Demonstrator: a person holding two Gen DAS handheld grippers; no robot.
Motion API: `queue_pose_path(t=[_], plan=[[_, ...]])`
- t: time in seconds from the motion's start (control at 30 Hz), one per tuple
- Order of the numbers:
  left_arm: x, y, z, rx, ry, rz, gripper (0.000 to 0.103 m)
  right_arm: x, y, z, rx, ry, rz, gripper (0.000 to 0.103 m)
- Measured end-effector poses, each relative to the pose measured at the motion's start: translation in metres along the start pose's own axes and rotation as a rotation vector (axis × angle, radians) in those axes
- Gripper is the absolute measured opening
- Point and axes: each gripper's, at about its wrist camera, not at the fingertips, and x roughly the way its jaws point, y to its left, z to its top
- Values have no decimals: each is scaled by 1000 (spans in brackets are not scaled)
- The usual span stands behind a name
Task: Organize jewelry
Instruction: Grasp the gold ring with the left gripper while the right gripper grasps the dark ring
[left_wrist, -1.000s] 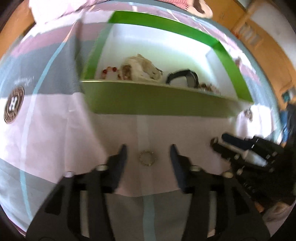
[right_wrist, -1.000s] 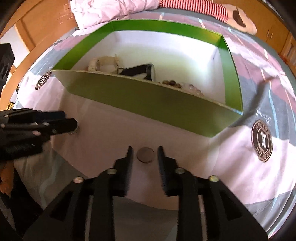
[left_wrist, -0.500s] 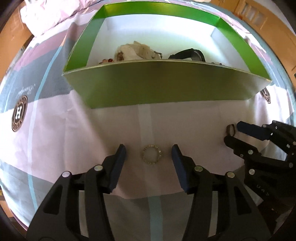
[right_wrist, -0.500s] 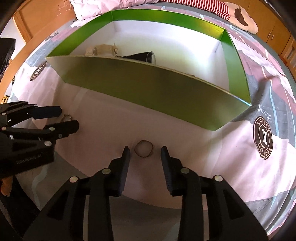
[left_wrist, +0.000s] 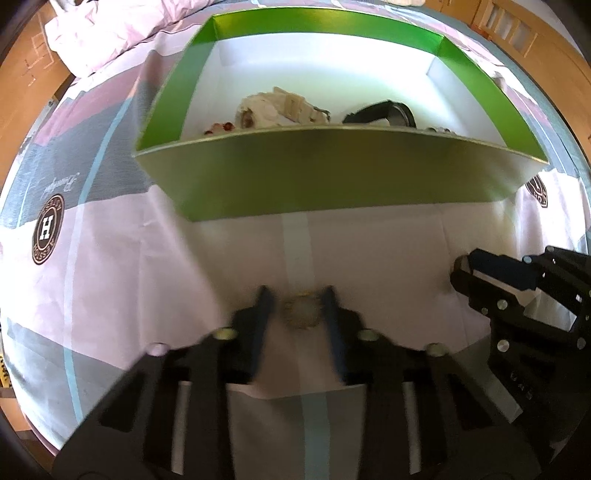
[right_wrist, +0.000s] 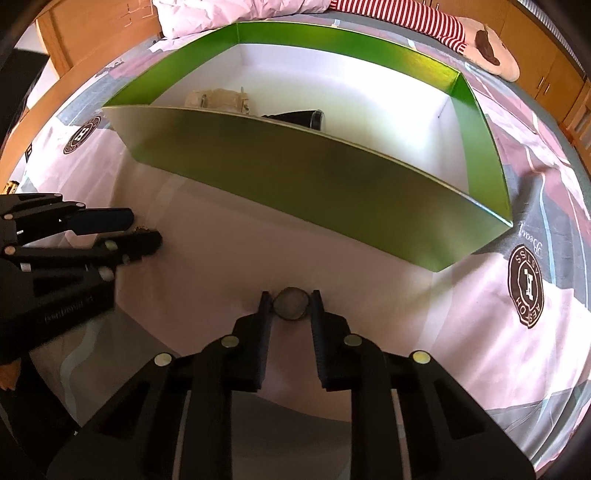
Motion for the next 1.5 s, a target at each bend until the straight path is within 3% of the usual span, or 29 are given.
queue_pose_path(t=[0.77,1.5], plan=[[-25,4,1,8,-102,16,21,-17,-14,-11,41,-56,-11,21],[-27,4,1,4,-107,26,21,-16,-9,-8,31,-61,-11,21]])
